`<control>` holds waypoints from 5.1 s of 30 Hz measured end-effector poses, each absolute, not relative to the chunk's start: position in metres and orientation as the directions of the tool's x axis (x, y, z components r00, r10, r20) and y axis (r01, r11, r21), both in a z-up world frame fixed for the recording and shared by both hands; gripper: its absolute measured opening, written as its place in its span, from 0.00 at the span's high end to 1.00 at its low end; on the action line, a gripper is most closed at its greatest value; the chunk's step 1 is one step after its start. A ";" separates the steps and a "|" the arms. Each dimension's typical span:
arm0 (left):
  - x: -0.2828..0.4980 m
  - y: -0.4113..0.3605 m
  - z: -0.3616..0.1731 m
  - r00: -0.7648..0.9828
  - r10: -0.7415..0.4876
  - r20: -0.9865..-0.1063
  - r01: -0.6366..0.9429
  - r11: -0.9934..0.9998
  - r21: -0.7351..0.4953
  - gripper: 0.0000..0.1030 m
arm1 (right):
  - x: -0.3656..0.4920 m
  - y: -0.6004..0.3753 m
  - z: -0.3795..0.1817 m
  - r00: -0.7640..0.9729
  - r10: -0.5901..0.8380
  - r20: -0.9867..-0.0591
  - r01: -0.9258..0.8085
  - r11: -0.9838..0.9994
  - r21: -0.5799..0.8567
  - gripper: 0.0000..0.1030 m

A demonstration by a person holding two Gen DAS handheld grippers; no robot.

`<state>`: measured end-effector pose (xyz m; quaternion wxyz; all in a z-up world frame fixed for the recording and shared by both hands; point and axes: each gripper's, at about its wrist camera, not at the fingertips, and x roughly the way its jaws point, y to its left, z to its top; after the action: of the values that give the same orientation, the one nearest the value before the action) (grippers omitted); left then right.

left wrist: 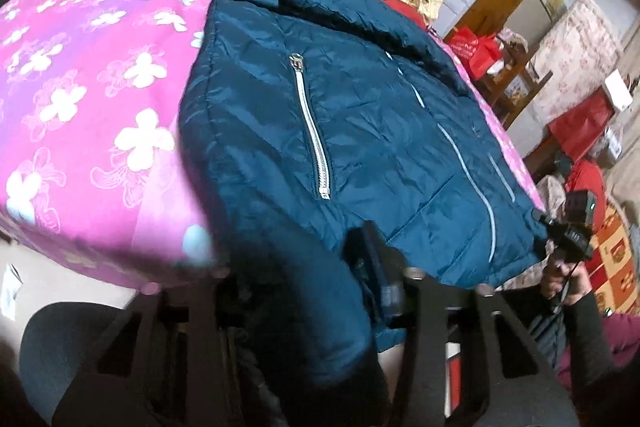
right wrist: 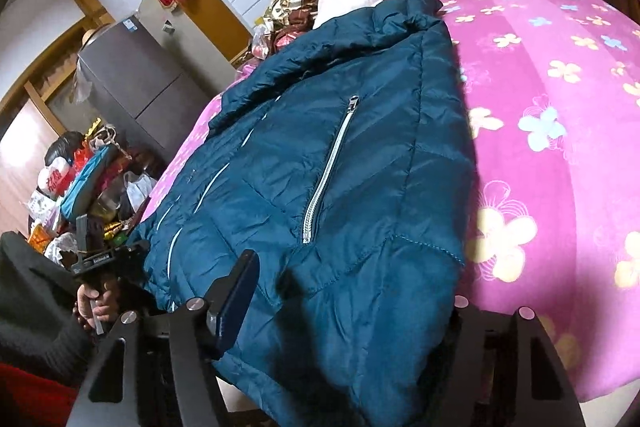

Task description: Fold large clothes

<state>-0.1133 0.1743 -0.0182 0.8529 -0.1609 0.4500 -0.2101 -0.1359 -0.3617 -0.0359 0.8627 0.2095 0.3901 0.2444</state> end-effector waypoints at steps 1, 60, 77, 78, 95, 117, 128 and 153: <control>-0.112 0.177 -0.017 0.512 -0.512 -0.690 0.214 0.854 -0.474 0.69 | -0.136 -0.363 -0.036 0.578 0.589 -0.564 -0.256 0.788 0.561 0.34; -0.042 0.204 0.158 0.847 -0.403 -0.347 0.223 0.861 -0.457 0.93 | -0.164 -0.399 0.127 0.893 0.440 -0.096 -0.329 0.783 0.528 0.92; 0.195 0.158 0.052 0.710 -0.239 -0.662 -0.048 0.922 -0.384 0.93 | 0.105 -0.403 0.062 0.860 0.278 -0.428 0.026 0.814 0.580 0.92; 0.203 0.156 0.045 0.701 -0.235 -0.673 -0.053 0.924 -0.379 0.93 | 0.118 -0.404 0.056 0.850 0.268 -0.454 0.046 0.821 0.569 0.92; 0.214 0.161 0.017 0.619 -0.347 -0.705 -0.026 0.888 -0.459 0.67 | 0.130 -0.433 0.005 0.754 0.459 -0.469 0.100 0.626 0.774 0.46; 0.203 0.083 0.064 0.659 -0.268 -0.703 0.147 0.962 -0.229 0.27 | 0.134 -0.322 0.064 0.676 0.324 -0.661 -0.069 0.922 0.381 0.07; 0.283 0.065 -0.004 0.573 -0.079 -0.816 0.021 0.996 -0.082 0.21 | 0.238 -0.325 -0.007 0.492 0.246 -0.835 0.015 0.957 0.290 0.07; 0.143 -0.002 0.066 0.612 -0.125 -0.781 0.141 0.989 -0.048 0.21 | 0.081 -0.266 0.071 0.650 0.246 -0.719 -0.080 0.963 0.257 0.04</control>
<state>0.1432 -0.0025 0.0661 0.8979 0.0091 0.4339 -0.0740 0.0807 -0.2661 0.0706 0.9025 0.1016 0.4086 0.0902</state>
